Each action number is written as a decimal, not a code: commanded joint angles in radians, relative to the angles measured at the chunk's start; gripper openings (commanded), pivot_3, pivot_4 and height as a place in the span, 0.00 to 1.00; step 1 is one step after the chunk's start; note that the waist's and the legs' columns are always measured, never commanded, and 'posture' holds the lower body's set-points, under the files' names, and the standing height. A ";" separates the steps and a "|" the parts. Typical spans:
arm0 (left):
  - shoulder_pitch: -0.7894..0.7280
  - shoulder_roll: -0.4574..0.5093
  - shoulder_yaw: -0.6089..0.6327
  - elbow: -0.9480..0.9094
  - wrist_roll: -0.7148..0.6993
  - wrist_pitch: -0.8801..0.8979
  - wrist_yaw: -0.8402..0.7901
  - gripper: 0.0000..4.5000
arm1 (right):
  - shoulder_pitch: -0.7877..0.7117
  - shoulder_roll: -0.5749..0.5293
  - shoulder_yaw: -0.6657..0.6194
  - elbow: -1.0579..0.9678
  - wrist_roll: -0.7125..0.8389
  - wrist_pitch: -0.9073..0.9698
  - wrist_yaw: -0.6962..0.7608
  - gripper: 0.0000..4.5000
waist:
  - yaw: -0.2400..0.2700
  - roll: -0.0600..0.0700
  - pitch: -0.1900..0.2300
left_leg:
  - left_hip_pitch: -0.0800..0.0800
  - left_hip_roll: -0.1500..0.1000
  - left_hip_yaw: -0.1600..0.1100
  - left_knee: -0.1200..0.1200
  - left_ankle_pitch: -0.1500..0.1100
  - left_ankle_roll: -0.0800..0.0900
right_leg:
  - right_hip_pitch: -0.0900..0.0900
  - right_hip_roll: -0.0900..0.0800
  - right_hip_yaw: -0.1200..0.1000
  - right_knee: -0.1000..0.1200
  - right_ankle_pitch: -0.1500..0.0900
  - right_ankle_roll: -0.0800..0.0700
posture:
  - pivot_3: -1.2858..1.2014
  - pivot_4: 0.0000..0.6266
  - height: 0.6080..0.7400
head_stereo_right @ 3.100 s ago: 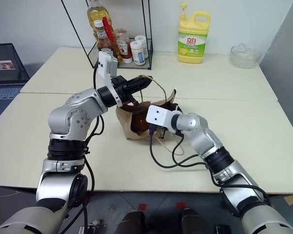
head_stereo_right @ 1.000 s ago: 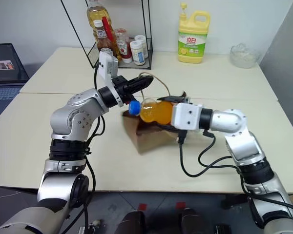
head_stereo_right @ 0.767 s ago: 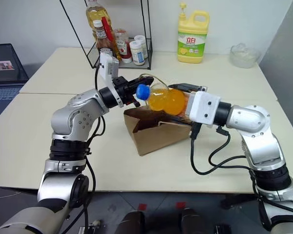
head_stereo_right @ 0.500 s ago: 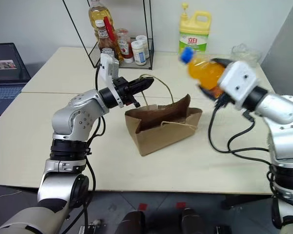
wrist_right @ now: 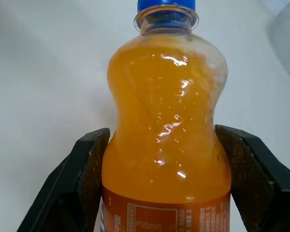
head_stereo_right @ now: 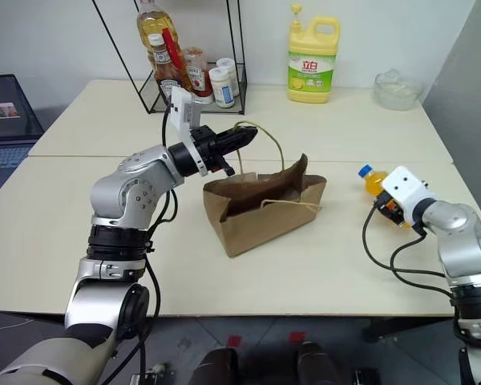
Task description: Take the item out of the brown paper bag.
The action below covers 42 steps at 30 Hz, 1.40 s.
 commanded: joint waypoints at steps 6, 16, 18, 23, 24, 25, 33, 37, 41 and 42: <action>-0.004 0.020 0.011 -0.040 -0.004 -0.009 -0.007 0.00 | -0.054 -0.013 0.042 0.085 -0.028 -0.004 0.054 0.70 | 0.002 0.000 0.000 | 0.000 0.000 -0.001 0.001 0.000 0.000 | 0.001 0.000 -0.001 -0.001 0.000 0.000 | 0.52 0.24 1.00; 0.012 0.033 0.011 -0.062 -0.004 0.000 -0.005 0.00 | -0.016 -0.017 0.018 0.032 -0.007 0.006 0.068 0.99 | 0.003 0.000 0.000 | 0.000 0.000 -0.001 0.002 0.000 0.000 | 0.002 0.000 -0.001 0.000 0.000 0.000 | 0.52 0.24 1.00; 0.014 0.037 0.009 -0.064 -0.003 0.001 -0.008 0.00 | -0.004 -0.020 0.009 0.007 0.002 0.012 0.073 0.99 | 0.003 0.000 0.000 | 0.000 0.000 -0.001 0.002 0.000 0.000 | 0.002 0.000 -0.001 0.000 0.000 0.000 | 0.52 0.24 1.00; 0.016 0.075 0.004 -0.072 -0.013 0.014 -0.054 0.09 | 0.021 -0.023 -0.027 -0.099 0.030 0.050 0.083 1.00 | 0.003 0.000 0.000 | 0.000 0.000 -0.001 0.002 0.000 0.000 | 0.002 0.000 -0.001 0.000 0.000 0.000 | 0.52 0.24 1.00; 0.018 0.088 0.003 -0.076 -0.019 0.021 -0.072 0.14 | 0.024 -0.022 -0.038 -0.124 0.041 0.065 0.086 1.00 | 0.003 0.000 0.000 | 0.000 0.000 -0.001 0.002 0.000 0.000 | 0.002 0.000 -0.001 0.000 0.000 0.000 | 0.52 0.24 1.00; 0.019 0.097 0.003 -0.079 -0.023 0.021 -0.086 0.20 | 0.027 -0.021 -0.047 -0.144 0.052 0.077 0.087 1.00 | 0.003 0.000 0.000 | 0.000 0.000 -0.001 0.002 0.000 0.000 | 0.002 0.000 -0.001 0.000 0.000 0.000 | 0.52 0.24 1.00; 0.039 0.185 0.013 -0.122 -0.066 0.089 -0.181 0.75 | 0.058 -0.023 -0.076 -0.221 0.086 0.127 0.079 1.00 | 0.002 0.000 0.000 | 0.000 0.000 -0.001 0.002 0.000 0.000 | 0.002 0.000 -0.001 0.000 0.000 0.000 | 0.52 0.24 1.00; 0.078 0.280 0.046 -0.187 -0.115 0.171 -0.224 0.99 | 0.097 -0.037 -0.118 -0.313 0.122 0.181 0.094 1.00 | 0.002 0.000 0.000 | 0.000 0.000 -0.001 0.002 0.000 0.000 | 0.002 0.000 -0.001 0.000 0.000 0.000 | 0.52 0.24 1.00; 0.107 0.345 0.126 -0.205 -0.124 0.201 -0.152 0.99 | 0.136 -0.019 -0.198 -0.421 0.183 0.253 0.077 1.00 | 0.003 0.000 0.000 | 0.000 0.001 -0.001 0.002 -0.001 0.002 | 0.002 0.000 -0.001 0.000 0.000 0.000 | 0.52 0.24 1.00; 0.125 0.359 0.159 -0.206 -0.121 0.202 -0.122 0.99 | 0.143 -0.002 -0.227 -0.455 0.206 0.281 0.062 1.00 | 0.003 0.000 0.000 | 0.000 0.001 -0.001 0.002 -0.002 0.003 | 0.002 0.000 -0.002 0.000 0.000 0.000 | 0.52 0.24 1.00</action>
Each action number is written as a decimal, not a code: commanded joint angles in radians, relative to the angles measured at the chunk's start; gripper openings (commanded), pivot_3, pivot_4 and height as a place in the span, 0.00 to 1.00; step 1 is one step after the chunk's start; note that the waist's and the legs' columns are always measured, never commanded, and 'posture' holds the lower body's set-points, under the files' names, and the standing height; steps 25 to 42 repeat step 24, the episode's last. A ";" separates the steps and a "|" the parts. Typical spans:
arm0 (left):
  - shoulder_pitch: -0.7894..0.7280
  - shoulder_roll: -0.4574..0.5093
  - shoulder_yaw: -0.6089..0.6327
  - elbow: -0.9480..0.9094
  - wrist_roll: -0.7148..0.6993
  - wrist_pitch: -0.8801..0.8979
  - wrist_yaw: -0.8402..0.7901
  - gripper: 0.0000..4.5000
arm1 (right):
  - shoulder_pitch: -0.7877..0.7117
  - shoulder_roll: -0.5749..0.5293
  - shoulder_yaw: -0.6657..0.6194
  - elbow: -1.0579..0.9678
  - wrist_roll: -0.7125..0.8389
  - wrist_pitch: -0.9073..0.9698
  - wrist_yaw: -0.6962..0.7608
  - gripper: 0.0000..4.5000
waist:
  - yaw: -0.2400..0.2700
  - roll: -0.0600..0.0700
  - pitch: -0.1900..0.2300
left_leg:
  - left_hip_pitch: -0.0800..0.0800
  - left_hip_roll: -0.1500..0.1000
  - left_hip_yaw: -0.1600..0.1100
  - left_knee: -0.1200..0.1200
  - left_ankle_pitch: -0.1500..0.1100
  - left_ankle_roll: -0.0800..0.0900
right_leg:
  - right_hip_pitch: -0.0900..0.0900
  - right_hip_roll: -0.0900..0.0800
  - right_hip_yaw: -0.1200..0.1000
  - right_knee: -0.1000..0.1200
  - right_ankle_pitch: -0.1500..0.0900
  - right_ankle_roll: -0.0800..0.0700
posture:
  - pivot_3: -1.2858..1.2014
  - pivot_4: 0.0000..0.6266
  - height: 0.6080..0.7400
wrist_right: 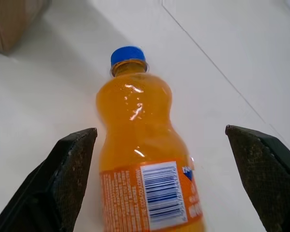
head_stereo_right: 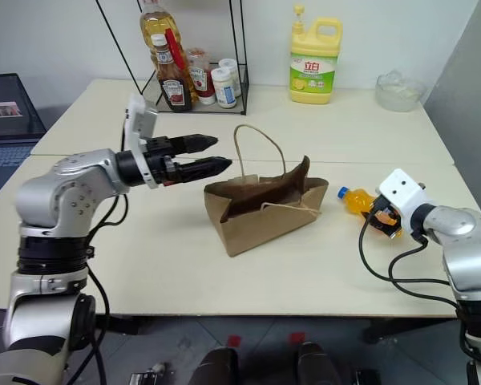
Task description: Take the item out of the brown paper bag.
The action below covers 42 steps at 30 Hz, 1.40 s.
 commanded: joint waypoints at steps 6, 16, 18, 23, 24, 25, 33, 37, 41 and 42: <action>0.275 0.046 0.199 -0.191 0.065 -0.011 0.279 0.99 | 0.085 0.188 -0.236 -0.349 0.162 0.205 -0.159 1.00 | 0.000 0.001 -0.001 | 0.001 0.001 0.000 -0.001 0.000 0.000 | 0.000 0.000 0.000 0.000 0.000 0.000 | 0.52 0.24 1.00; 0.788 -0.188 0.072 -0.540 0.268 -0.090 0.625 0.99 | 0.390 0.505 -0.156 -0.615 0.115 0.148 -0.437 1.00 | 0.026 -0.001 -0.002 | 0.001 0.000 -0.001 -0.001 0.000 0.001 | 0.000 0.000 0.001 0.000 0.000 0.001 | 0.52 0.24 1.00; 0.843 -0.251 0.064 -0.556 0.285 -0.109 0.677 0.99 | 0.465 0.551 -0.119 -0.634 0.110 0.130 -0.463 1.00 | 0.026 -0.001 -0.004 | 0.002 0.001 -0.001 -0.001 0.000 0.001 | 0.002 0.000 0.001 0.000 0.000 0.001 | 0.52 0.24 1.00; 0.945 -0.349 -0.004 -0.588 0.350 -0.159 0.753 0.99 | 0.572 0.683 -0.071 -0.638 0.125 0.145 -0.546 1.00 | 0.024 -0.001 -0.006 | 0.007 0.001 0.001 -0.003 0.000 0.001 | 0.004 0.000 0.003 0.000 0.000 0.001 | 0.52 0.24 1.00; 0.957 -0.368 -0.011 -0.591 0.357 -0.164 0.769 0.99 | 0.575 0.697 -0.067 -0.632 0.122 0.146 -0.560 1.00 | 0.024 -0.001 -0.006 | 0.007 0.001 0.001 -0.004 0.000 0.001 | 0.004 0.000 0.003 0.000 0.000 0.001 | 0.52 0.24 1.00; 0.957 -0.368 -0.011 -0.591 0.357 -0.164 0.769 0.99 | 0.575 0.697 -0.067 -0.632 0.122 0.146 -0.560 1.00 | 0.024 -0.001 -0.006 | 0.007 0.001 0.001 -0.004 0.000 0.001 | 0.004 0.000 0.003 0.000 0.000 0.001 | 0.52 0.24 1.00; 0.957 -0.368 -0.011 -0.591 0.357 -0.164 0.769 0.99 | 0.575 0.697 -0.067 -0.632 0.122 0.146 -0.560 1.00 | 0.024 -0.001 -0.006 | 0.007 0.001 0.001 -0.004 0.000 0.001 | 0.004 0.000 0.003 0.000 0.000 0.001 | 0.52 0.24 1.00; 0.957 -0.368 -0.011 -0.591 0.357 -0.164 0.769 0.99 | 0.575 0.697 -0.067 -0.632 0.122 0.146 -0.560 1.00 | 0.024 -0.001 -0.006 | 0.007 0.001 0.001 -0.004 0.000 0.001 | 0.004 0.000 0.003 0.000 0.000 0.001 | 0.52 0.24 1.00; 0.957 -0.368 -0.011 -0.591 0.357 -0.164 0.769 0.99 | 0.575 0.697 -0.067 -0.632 0.122 0.146 -0.560 1.00 | 0.024 -0.001 -0.006 | 0.007 0.001 0.001 -0.004 0.000 0.001 | 0.004 0.000 0.003 0.000 0.000 0.001 | 0.52 0.24 1.00; 0.957 -0.368 -0.011 -0.591 0.357 -0.164 0.769 0.99 | 0.575 0.697 -0.067 -0.632 0.122 0.146 -0.560 1.00 | 0.024 -0.001 -0.006 | 0.007 0.001 0.001 -0.004 0.000 0.001 | 0.004 0.000 0.003 0.000 0.000 0.001 | 0.52 0.24 1.00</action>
